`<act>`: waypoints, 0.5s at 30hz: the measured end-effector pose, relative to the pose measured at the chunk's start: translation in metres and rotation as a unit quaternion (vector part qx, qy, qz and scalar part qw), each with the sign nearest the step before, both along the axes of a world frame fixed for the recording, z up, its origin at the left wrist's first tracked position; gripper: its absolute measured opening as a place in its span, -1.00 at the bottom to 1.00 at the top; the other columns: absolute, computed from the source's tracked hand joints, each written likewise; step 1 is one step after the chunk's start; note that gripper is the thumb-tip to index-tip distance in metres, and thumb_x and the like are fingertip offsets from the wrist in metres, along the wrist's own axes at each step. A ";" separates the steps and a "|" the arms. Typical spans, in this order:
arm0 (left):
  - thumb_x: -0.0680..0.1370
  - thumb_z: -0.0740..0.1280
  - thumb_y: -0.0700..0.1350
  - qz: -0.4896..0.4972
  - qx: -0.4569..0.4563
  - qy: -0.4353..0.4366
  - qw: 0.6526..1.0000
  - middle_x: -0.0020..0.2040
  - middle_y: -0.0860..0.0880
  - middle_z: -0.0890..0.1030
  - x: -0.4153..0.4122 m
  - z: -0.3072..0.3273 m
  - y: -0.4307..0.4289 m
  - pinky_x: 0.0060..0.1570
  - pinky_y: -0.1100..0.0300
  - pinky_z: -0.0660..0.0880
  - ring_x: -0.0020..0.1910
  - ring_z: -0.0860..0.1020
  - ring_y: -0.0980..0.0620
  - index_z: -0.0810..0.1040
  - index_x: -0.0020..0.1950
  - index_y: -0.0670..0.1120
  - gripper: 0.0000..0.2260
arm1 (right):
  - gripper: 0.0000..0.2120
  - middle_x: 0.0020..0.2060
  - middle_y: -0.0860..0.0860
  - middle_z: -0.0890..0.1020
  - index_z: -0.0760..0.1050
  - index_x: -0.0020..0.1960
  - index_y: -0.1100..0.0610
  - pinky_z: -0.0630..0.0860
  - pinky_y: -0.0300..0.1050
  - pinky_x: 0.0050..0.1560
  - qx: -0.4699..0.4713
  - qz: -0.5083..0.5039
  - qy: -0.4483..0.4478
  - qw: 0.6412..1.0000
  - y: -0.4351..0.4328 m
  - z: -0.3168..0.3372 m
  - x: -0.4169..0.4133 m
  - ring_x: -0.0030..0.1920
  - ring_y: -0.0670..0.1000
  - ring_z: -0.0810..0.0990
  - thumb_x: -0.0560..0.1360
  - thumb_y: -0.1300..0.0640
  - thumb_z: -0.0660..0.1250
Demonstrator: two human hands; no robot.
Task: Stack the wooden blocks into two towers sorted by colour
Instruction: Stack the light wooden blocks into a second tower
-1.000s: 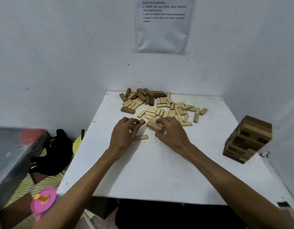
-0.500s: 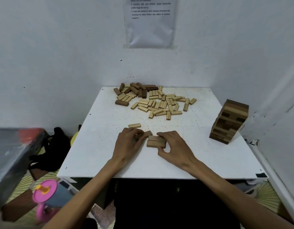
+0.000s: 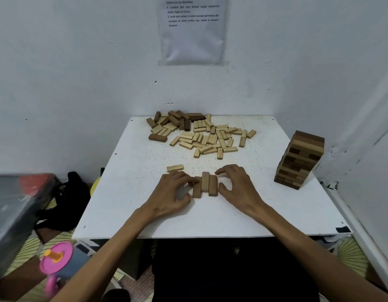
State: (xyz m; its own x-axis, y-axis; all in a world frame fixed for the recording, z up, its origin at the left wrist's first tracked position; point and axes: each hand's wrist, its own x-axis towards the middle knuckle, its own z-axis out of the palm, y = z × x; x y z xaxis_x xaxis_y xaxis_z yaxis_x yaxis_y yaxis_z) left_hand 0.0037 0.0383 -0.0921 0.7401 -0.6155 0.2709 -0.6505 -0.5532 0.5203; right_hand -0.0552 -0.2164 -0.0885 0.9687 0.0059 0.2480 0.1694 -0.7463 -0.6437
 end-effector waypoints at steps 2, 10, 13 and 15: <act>0.48 0.40 0.10 -0.008 0.001 -0.007 1.000 0.21 0.16 0.55 0.003 -0.003 0.000 0.21 -0.03 0.44 0.28 0.46 0.09 0.59 0.35 0.13 -0.57 | -0.56 0.26 -0.14 0.53 0.49 0.37 -0.03 0.40 -0.09 0.37 0.004 0.032 0.030 0.999 -0.007 0.001 -0.001 0.35 -0.12 0.37 0.51 0.10 0.39; 0.45 0.53 0.25 -0.002 0.009 0.062 0.998 0.32 0.24 0.49 0.013 0.009 -0.005 0.40 0.07 0.32 0.40 0.33 0.21 0.44 0.50 0.17 -0.35 | -0.26 0.37 -0.30 0.36 0.33 0.55 -0.18 0.16 -0.52 0.30 0.001 0.122 0.104 0.987 -0.019 0.005 0.011 0.42 -0.30 0.25 0.45 -0.19 0.54; 0.45 0.54 0.23 0.012 0.009 0.078 0.997 0.35 0.22 0.47 0.016 0.013 -0.008 0.37 0.17 0.30 0.33 0.31 0.34 0.43 0.51 0.22 -0.34 | -0.27 0.34 -0.24 0.41 0.38 0.50 -0.21 0.21 -0.59 0.22 0.019 0.115 0.113 0.987 -0.019 0.005 0.017 0.32 -0.41 0.32 0.41 -0.18 0.59; 0.46 0.55 0.15 0.010 -0.003 0.071 0.997 0.33 0.20 0.49 0.016 0.013 -0.010 0.37 0.22 0.27 0.30 0.28 0.47 0.47 0.50 0.19 -0.37 | -0.29 0.33 -0.21 0.45 0.42 0.47 -0.21 0.26 -0.53 0.24 0.026 0.112 0.107 0.988 -0.017 0.004 0.019 0.32 -0.39 0.35 0.39 -0.18 0.61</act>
State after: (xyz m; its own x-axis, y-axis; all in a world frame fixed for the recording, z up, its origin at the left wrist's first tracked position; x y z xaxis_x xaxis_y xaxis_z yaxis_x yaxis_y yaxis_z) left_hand 0.0196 0.0279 -0.0789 0.7834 -0.5988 0.1662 -0.5592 -0.5627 0.6088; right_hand -0.0359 -0.2338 -0.0842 0.9750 0.2177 0.0437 0.1819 -0.6702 -0.7195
